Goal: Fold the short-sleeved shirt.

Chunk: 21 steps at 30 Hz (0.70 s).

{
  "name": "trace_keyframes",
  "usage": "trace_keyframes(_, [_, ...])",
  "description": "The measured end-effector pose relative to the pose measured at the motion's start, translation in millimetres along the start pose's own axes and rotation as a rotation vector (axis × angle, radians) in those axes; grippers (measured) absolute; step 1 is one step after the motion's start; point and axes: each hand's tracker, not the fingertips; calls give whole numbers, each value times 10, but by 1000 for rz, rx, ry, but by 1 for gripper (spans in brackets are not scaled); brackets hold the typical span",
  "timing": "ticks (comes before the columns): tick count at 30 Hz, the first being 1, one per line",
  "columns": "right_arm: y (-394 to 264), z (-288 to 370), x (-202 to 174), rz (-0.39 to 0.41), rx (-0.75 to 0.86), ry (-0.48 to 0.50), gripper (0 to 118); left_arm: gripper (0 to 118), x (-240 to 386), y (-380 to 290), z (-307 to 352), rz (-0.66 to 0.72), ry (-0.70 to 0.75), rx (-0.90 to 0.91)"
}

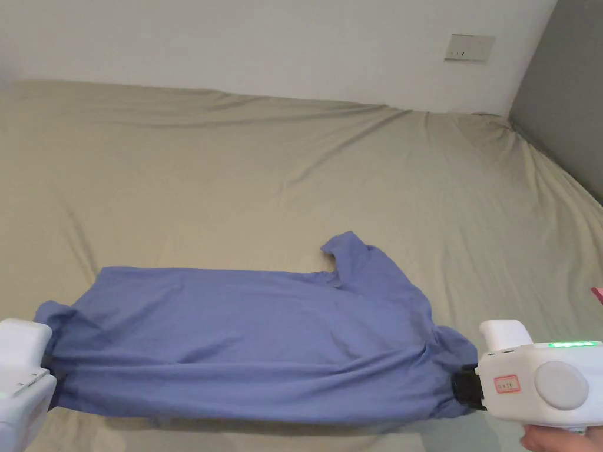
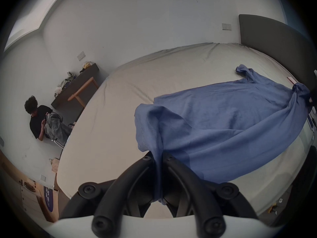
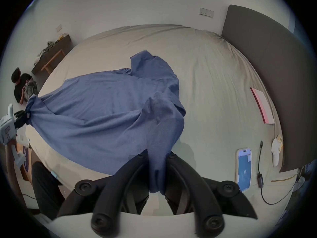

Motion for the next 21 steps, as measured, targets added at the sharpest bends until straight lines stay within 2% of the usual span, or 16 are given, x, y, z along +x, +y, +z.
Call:
trace_keyframes(4, [-301, -88, 70, -55, -98, 53, 16, 5, 8, -337, -7, -64, -43, -116])
trace_keyframes(9, [-662, -575, 110, -126, -217, 54, 16, 5, 81, -859, -428, -74, -84, -252])
trace_keyframes(13, [-864, -909, 61, -108, -240, 34, 17, 5, 144, -1081, -677, -60, -133, -303])
trace_keyframes(15, [-864, -887, 4, -80, -212, -2, 25, 9, 140, -1064, -639, -60, -118, -270])
trace_keyframes(16, [-831, -850, 6, -79, -210, -42, 45, 20, 136, -1022, -607, -65, -107, -273])
trace_keyframes(17, [-787, -803, 16, -71, -203, -99, 72, 37, 120, -985, -581, -77, -82, -274])
trace_keyframes(18, [-752, -746, 39, -48, -177, -116, 95, 63, 92, -946, -551, -86, -54, -262])
trace_keyframes(19, [-700, -658, 61, -30, -130, -126, 108, 97, 43, -886, -515, -73, -47, -246])
trace_keyframes(20, [-607, -506, 94, -25, -69, -141, 108, 110, -17, -807, -451, -43, -47, -204])
trace_keyframes(21, [-517, -351, 93, -21, -12, -147, 108, 113, -72, -705, -345, -6, -59, -141])
